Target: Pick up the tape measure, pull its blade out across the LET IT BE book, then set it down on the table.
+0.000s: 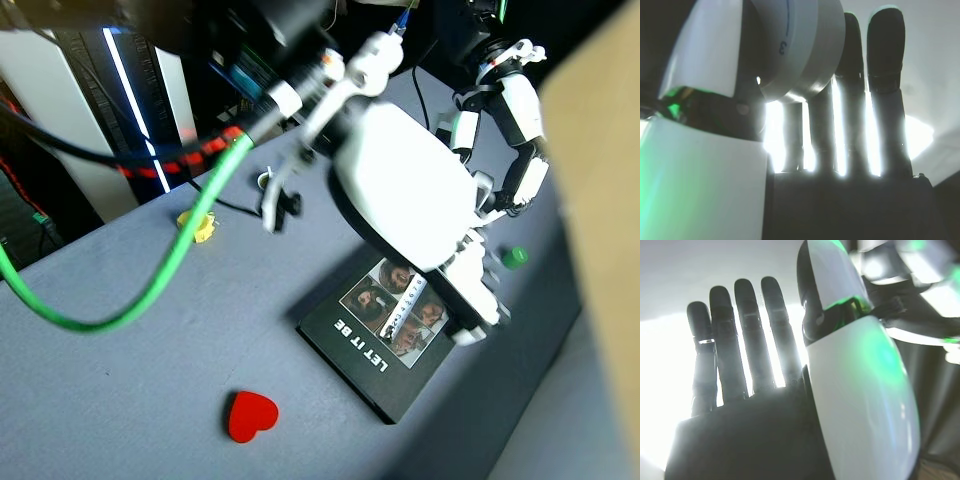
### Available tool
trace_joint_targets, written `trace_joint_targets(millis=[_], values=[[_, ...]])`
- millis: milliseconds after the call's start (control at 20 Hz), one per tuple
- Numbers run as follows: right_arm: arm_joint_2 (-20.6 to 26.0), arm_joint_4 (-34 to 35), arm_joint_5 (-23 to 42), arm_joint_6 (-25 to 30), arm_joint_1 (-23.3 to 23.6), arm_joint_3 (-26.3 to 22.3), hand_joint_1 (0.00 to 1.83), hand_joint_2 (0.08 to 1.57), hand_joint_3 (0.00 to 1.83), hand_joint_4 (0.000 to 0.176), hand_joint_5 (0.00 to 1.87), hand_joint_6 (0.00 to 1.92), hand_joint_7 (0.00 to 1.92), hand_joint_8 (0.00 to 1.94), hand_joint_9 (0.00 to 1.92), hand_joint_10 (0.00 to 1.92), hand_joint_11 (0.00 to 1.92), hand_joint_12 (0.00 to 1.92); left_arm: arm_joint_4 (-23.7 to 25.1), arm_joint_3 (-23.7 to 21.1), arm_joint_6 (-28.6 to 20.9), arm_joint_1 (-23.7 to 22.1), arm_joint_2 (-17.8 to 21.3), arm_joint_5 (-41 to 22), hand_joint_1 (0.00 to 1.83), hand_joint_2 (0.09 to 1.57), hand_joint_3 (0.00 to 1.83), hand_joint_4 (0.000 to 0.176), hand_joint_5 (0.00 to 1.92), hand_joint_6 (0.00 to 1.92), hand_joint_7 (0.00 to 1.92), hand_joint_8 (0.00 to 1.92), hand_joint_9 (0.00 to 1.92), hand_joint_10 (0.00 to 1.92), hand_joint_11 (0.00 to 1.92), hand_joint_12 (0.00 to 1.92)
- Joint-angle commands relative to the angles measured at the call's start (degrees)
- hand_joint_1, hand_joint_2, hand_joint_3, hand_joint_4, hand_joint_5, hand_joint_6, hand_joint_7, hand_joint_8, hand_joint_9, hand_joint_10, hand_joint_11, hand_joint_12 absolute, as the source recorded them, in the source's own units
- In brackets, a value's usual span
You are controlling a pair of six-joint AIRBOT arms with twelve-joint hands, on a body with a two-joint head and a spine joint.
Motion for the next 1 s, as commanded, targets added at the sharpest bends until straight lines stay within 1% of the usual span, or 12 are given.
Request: trace_joint_targets(millis=[0,50,100,150,300,350,500,600,750,850,950], values=[[-0.08,-3.73,-1.97,0.28,0.77,0.44,1.0,1.13,0.0,0.0,0.7,0.02,0.75,0.02,0.73,0.05,0.3,1.07,0.87,0.43,-1.85,-0.31,0.54,-6.68,1.38,1.11,0.0,0.0,0.94,0.78,1.01,1.02,0.92,1.31,0.84,1.23],[-0.27,-3.56,-2.9,0.02,0.55,0.88,1.0,1.13,0.0,0.0,0.71,0.02,0.77,0.02,0.74,0.05,0.31,1.07,1.82,0.71,-3.17,0.04,0.59,-6.74,1.38,1.11,0.0,0.0,0.94,0.78,1.01,1.02,0.92,1.31,0.84,1.24],[-0.34,-3.52,-3.4,-0.18,0.32,1.0,1.0,1.13,0.0,0.0,0.72,0.02,0.78,0.02,0.75,0.05,0.31,1.08,2.21,0.87,-3.95,0.26,0.59,-6.89,1.37,1.13,0.0,0.0,0.88,0.88,0.96,1.09,0.87,1.35,0.83,1.23],[-0.52,-3.52,-3.4,-0.15,-0.03,1.22,1.0,1.12,0.0,0.0,0.73,0.02,0.78,0.02,0.75,0.05,0.31,1.08,2.42,0.98,-4.36,0.35,0.57,-6.96,1.37,1.14,0.0,0.0,0.87,0.9,0.95,1.11,0.86,1.35,0.83,1.24],[-1.62,-3.56,-4.24,-0.05,-1.34,2.37,1.0,1.12,0.0,0.0,0.72,0.0,0.79,0.01,0.76,0.04,0.31,1.09,4.03,1.42,-6.89,0.5,0.44,-7.68,1.37,1.14,0.0,0.0,0.89,0.88,0.95,1.11,0.86,1.33,0.85,1.23],[-3.22,-5.83,-3.74,2.08,-2.55,3.37,1.0,1.12,0.0,0.0,0.72,0.0,0.79,0.01,0.76,0.04,0.31,1.09,4.11,1.48,-7.23,0.5,0.34,-7.81,1.37,1.14,0.0,0.0,0.89,0.88,0.96,1.11,0.86,1.33,0.85,1.23],[-4.57,-8.52,-3.0,3.52,-3.33,3.66,1.0,1.12,0.0,0.0,0.71,0.0,0.78,0.0,0.76,0.03,0.31,1.09,4.45,1.55,-7.56,0.5,0.28,-7.98,1.37,1.14,0.0,0.0,0.88,0.88,0.97,1.1,0.85,1.34,0.84,1.23],[-5.1,-9.81,-2.57,4.42,-3.83,3.66,1.0,1.12,0.0,0.0,0.71,0.0,0.78,0.0,0.76,0.03,0.3,1.08,4.45,1.67,-7.89,0.56,0.3,-8.17,1.37,1.14,0.0,0.0,0.9,0.85,0.97,1.09,0.85,1.35,0.84,1.24],[-5.35,-14.55,-1.9,7.45,-4.83,3.7,1.0,1.12,0.0,0.0,0.71,0.0,0.78,0.0,0.76,0.03,0.29,1.08,4.78,1.89,-8.89,0.56,0.28,-8.38,1.37,1.13,0.0,0.0,0.92,0.84,0.97,1.08,0.86,1.34,0.83,1.24],[-5.35,-14.81,-2.0,8.15,-5.16,4.06,1.0,1.12,0.0,0.0,0.7,0.0,0.79,0.0,0.76,0.03,0.28,1.08,5.92,2.22,-10.29,0.59,0.16,-8.38,1.37,1.13,0.0,0.0,0.92,0.85,0.97,1.06,0.87,1.33,0.83,1.24],[-5.44,-15.3,-2.11,8.46,-5.57,4.68,1.0,1.12,0.0,0.0,0.71,0.0,0.79,0.0,0.76,0.03,0.29,1.08,5.94,2.25,-10.42,0.6,0.16,-8.4,1.37,1.13,0.0,0.0,0.92,0.86,0.97,1.06,0.87,1.33,0.82,1.24]])
